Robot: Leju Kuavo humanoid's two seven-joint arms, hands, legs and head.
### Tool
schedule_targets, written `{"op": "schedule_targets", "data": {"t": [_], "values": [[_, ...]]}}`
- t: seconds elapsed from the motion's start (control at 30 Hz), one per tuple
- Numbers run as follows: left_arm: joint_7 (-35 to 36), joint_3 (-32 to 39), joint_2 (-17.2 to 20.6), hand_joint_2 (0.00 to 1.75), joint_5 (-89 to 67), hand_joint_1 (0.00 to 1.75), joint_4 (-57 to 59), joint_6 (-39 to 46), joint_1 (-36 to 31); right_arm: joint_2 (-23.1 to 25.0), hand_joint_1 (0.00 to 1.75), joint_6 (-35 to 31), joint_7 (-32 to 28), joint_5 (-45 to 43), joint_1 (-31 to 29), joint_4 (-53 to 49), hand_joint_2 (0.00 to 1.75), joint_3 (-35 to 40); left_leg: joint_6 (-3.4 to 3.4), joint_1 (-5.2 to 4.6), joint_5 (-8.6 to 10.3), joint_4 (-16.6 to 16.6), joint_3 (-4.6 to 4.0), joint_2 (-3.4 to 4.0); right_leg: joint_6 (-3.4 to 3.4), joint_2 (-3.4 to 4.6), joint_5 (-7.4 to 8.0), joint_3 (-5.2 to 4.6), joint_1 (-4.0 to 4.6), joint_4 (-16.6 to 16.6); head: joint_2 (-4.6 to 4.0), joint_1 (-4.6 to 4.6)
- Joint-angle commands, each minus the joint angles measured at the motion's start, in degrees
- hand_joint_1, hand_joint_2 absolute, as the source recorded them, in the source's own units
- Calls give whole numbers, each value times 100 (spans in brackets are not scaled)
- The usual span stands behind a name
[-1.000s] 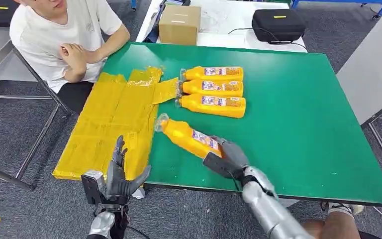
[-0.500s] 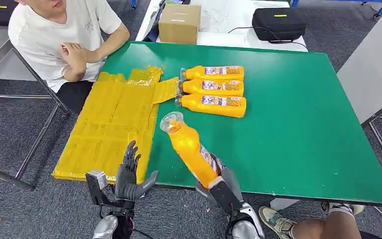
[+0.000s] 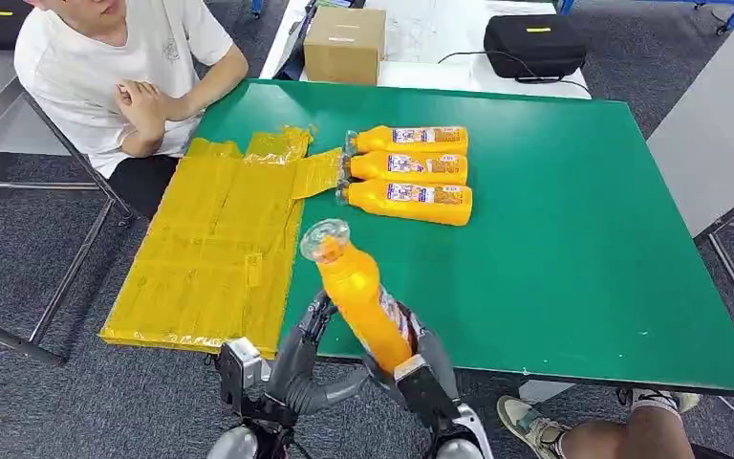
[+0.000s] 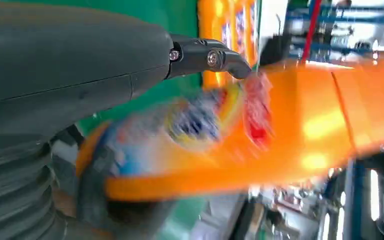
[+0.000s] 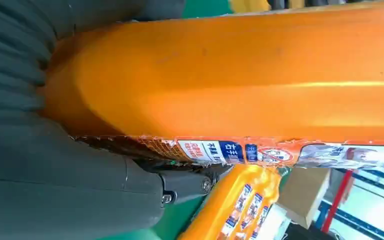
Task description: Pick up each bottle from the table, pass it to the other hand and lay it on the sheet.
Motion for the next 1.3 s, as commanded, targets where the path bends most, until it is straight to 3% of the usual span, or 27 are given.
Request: {"op": "schedule_targets", "data": {"t": [0.03, 0.3, 0.6, 0.97, 1.2, 1.23, 1.27, 1.3], "values": [[340, -312, 320, 175, 631, 0, -139, -436, -130, 150, 175, -134, 378, 618, -512, 810, 175, 792, -8, 3, -12, -7, 33, 18, -10, 18, -7, 26, 4, -5, 0, 0], [585, -121, 180, 175, 1026, 0, 50, -584, -208, 166, 175, -427, 425, 1260, -702, 1080, 175, 1202, -6, 3, -9, -6, 32, 8, -8, 7, -8, 28, 3, -6, 0, 0], [683, -159, 190, 175, 1273, 0, 160, -834, -298, 121, 175, -514, 268, 1252, -682, 1032, 175, 1294, -6, 2, -12, -4, 34, 8, -8, 6, -11, 30, 2, -4, 0, -2], [383, 87, 158, 175, 796, 0, -186, -514, -408, -61, 175, -393, 96, 1363, -650, 867, 175, 1552, -7, 7, -13, 1, 30, -1, -9, -3, -14, 29, 7, -1, 0, 0], [453, 334, -71, 175, 733, 0, -122, -811, -641, 11, 175, -126, 28, 1397, -843, 1147, 175, 1855, -5, 3, -5, 0, 18, -3, -7, -6, -7, 16, 3, -2, 0, 0], [440, 330, -66, 175, 777, 155, -128, -883, -635, 11, 175, -136, 56, 1404, -850, 1195, 175, 1855, -5, 4, -7, 0, 25, -1, -8, -4, -9, 23, 4, -1, 0, -2], [413, 319, -48, 175, 763, 175, -157, -928, -620, 11, 140, -121, 82, 1406, -857, 1228, 175, 1847, -4, 4, -2, -1, 14, -2, -5, -4, -4, 13, 4, -4, 0, 0], [386, 331, -48, 175, 729, 175, -183, -933, -598, 14, 16, -113, 160, 1436, -860, 1264, 175, 1832, -6, 4, -8, -2, 30, -5, -8, -7, -11, 28, 5, -4, 0, -2]]}}
